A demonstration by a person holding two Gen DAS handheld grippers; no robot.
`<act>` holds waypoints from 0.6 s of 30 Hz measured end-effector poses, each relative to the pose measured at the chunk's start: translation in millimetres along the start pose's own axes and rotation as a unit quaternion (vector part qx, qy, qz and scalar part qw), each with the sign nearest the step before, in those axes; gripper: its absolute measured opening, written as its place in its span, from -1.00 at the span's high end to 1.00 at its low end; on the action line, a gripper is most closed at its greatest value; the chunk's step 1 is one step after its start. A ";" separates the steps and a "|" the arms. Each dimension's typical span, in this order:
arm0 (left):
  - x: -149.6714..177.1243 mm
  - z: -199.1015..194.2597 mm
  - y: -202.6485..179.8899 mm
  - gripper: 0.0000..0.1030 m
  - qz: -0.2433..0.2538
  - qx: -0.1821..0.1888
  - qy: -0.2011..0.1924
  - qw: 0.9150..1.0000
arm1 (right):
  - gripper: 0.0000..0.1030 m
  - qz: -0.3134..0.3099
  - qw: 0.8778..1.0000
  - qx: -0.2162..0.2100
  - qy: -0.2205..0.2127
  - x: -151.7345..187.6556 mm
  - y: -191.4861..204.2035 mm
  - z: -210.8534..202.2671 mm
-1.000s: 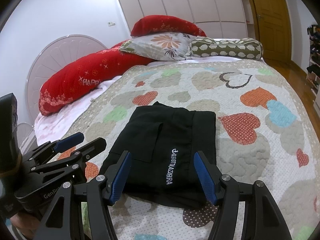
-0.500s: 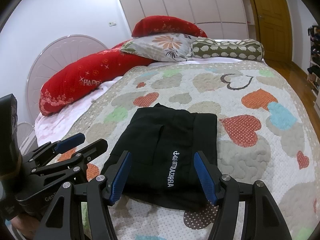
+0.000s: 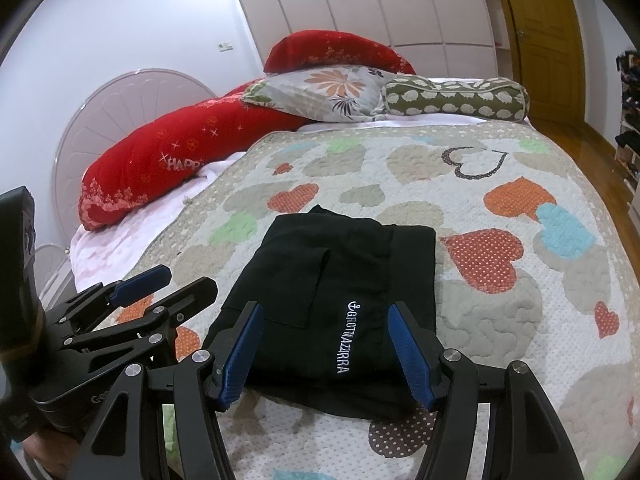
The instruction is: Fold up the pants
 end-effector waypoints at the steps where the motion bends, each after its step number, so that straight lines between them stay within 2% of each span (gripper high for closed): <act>1: 0.2 0.4 -0.3 -0.17 0.000 0.001 0.001 1.000 | -0.22 0.001 1.000 0.000 0.000 -0.2 -0.1 0.1; 18: 1.4 -0.3 -0.3 -0.17 -0.001 0.001 -0.001 1.000 | -0.22 0.005 1.000 0.001 0.005 1.1 -5.1 2.5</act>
Point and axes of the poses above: each gripper's, at about its wrist camera, not at the fingertips, and z roughly the way its jaws point, y to its left, x to its underside, the point moved 2 cm from there along z, roughly the way its jaws point, and after that the axes turned 13 degrees about z, right-handed, at the moved point
